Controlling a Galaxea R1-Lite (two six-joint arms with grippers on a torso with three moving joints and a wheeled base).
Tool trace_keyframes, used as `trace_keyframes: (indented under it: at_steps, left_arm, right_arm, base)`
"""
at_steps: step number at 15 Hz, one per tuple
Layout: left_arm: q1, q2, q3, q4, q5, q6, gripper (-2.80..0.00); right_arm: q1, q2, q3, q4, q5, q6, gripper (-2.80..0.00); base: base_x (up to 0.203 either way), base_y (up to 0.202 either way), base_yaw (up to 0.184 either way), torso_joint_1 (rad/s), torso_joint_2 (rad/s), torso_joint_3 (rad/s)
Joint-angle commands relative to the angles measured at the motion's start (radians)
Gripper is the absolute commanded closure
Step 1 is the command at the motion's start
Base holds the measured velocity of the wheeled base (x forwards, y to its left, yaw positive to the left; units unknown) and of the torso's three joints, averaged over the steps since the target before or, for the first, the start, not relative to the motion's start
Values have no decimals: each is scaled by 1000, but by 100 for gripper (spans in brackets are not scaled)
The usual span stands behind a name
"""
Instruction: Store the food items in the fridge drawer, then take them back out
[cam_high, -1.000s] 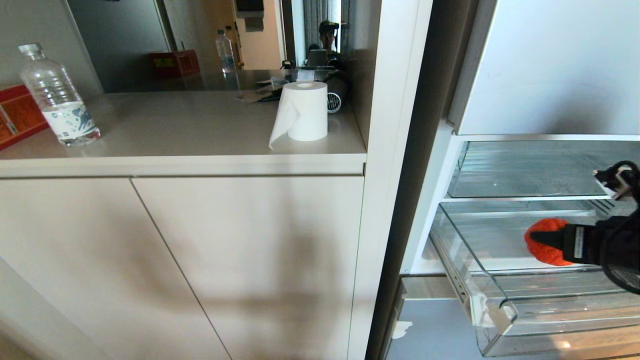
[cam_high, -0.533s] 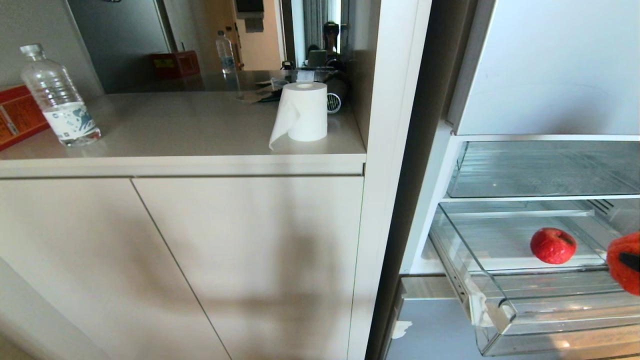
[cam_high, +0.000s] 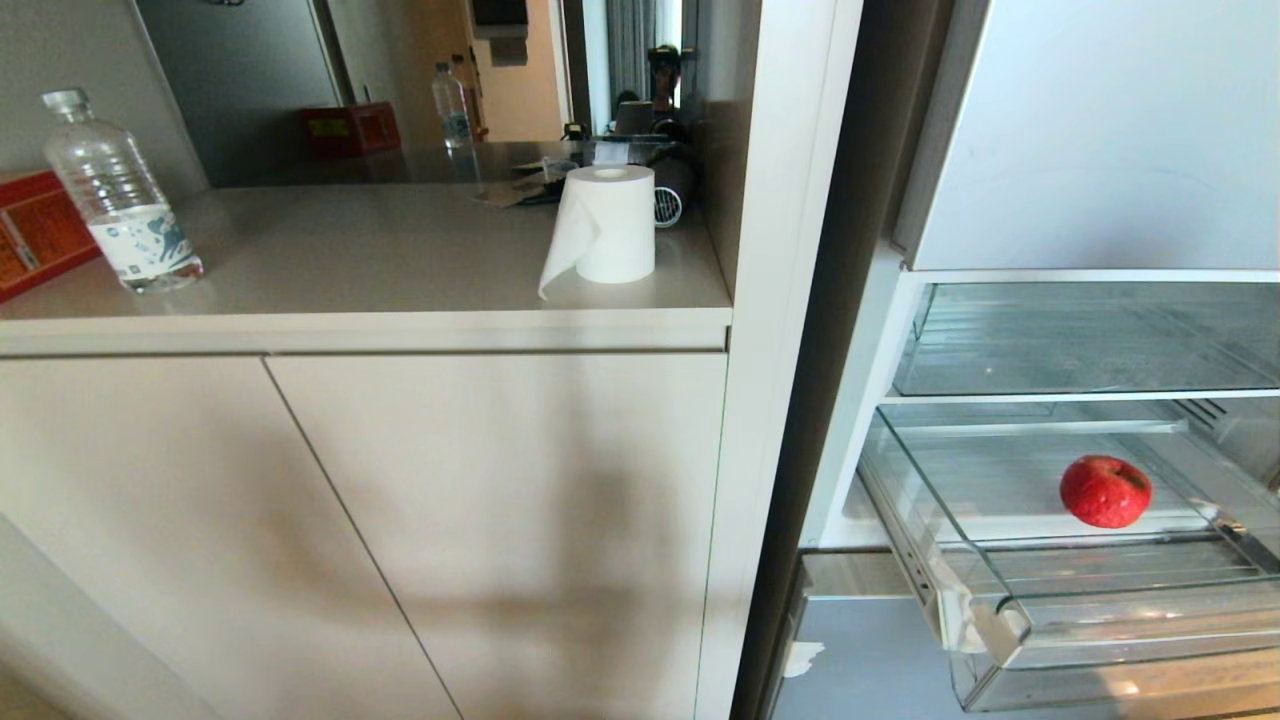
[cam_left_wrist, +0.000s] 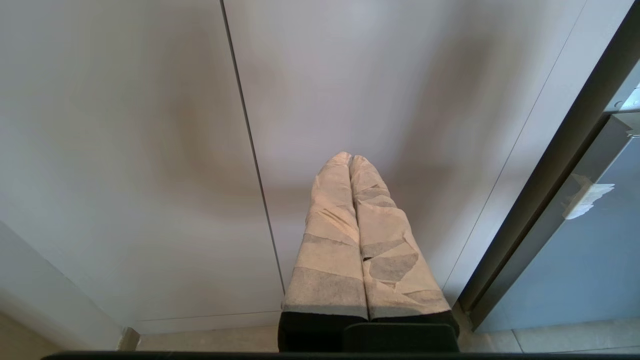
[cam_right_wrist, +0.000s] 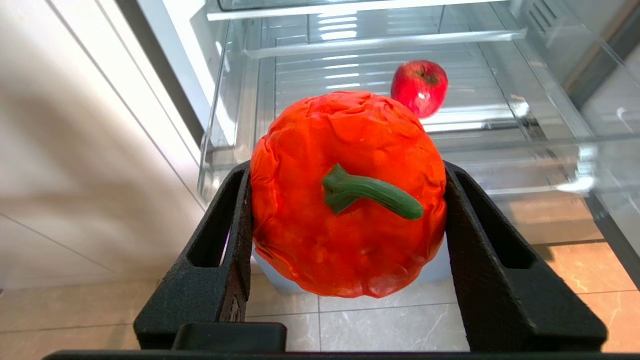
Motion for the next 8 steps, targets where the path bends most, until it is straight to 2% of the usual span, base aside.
trace_keyframes:
  at_steps: [1, 4, 8]
  left_arm:
    - [0, 1, 0, 0, 0, 0, 0]
    - [0, 1, 0, 0, 0, 0, 0]
    - [0, 1, 0, 0, 0, 0, 0]
  right_arm:
    - [0, -83, 10, 32, 1, 1, 0]
    - [1, -172, 59, 127, 3, 1, 0]
    - [11, -283, 279, 156, 9, 4, 0]
  base:
    - [0, 0, 0, 0, 0, 0]
    - [0, 0, 0, 0, 0, 0]
    - [0, 0, 0, 0, 0, 0]
